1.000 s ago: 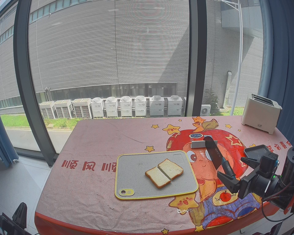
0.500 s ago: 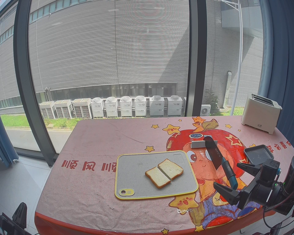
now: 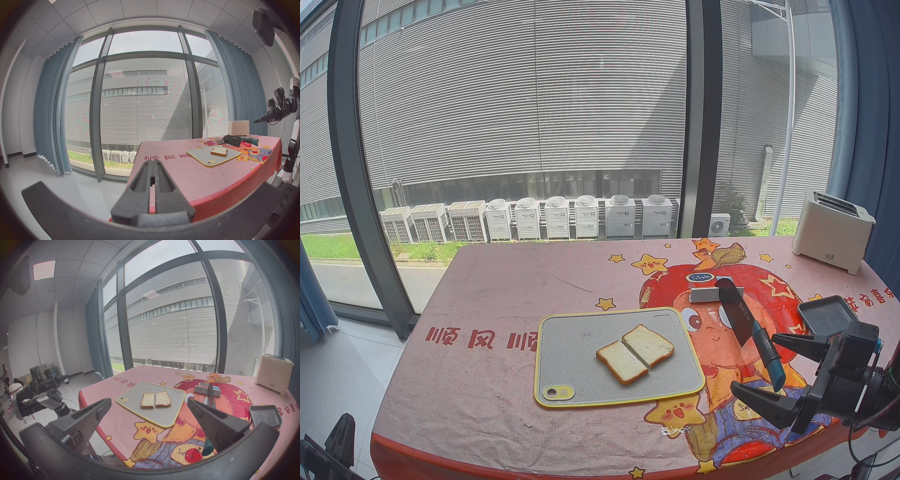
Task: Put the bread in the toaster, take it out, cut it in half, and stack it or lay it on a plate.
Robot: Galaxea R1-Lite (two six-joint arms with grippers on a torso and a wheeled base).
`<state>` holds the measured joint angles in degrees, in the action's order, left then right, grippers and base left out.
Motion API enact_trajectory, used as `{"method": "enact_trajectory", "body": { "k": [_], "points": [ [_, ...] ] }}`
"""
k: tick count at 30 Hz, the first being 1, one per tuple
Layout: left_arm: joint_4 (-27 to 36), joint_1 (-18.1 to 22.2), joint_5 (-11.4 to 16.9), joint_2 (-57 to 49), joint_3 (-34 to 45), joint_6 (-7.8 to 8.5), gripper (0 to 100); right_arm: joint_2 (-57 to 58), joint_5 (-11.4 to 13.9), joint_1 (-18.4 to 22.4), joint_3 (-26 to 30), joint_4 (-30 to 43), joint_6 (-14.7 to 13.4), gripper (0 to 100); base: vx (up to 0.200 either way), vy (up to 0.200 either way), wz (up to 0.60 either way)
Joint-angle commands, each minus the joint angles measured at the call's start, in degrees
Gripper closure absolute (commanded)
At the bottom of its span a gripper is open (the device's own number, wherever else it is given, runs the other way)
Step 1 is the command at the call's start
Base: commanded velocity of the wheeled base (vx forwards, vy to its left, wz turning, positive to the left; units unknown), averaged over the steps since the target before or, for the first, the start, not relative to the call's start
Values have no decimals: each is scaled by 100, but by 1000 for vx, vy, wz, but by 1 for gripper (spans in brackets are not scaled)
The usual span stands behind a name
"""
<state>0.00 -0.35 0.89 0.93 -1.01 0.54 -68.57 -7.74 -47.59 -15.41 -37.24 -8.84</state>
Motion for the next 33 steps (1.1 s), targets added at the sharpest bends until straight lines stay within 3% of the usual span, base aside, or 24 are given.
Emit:
{"method": "enact_trajectory", "body": {
  "k": [1,10,16,20,33],
  "points": [
    [0,0,-1,-93,101,-1,100,19,-17,-40,-138,-2,-21,0,0,0,0],
    [0,0,-1,-93,101,-1,100,-7,18,-92,-393,-2,-188,0,0,0,0],
    [0,0,-1,-93,101,-1,100,-227,-114,-40,-454,15,-180,0,0,0,0],
    [0,0,-1,-93,101,-1,100,-411,-360,-4,-639,59,-162,0,0,0,0],
    [0,0,-1,-93,101,-1,100,-1747,-456,75,-1008,77,-92,0,0,0,0]
  ]
}}
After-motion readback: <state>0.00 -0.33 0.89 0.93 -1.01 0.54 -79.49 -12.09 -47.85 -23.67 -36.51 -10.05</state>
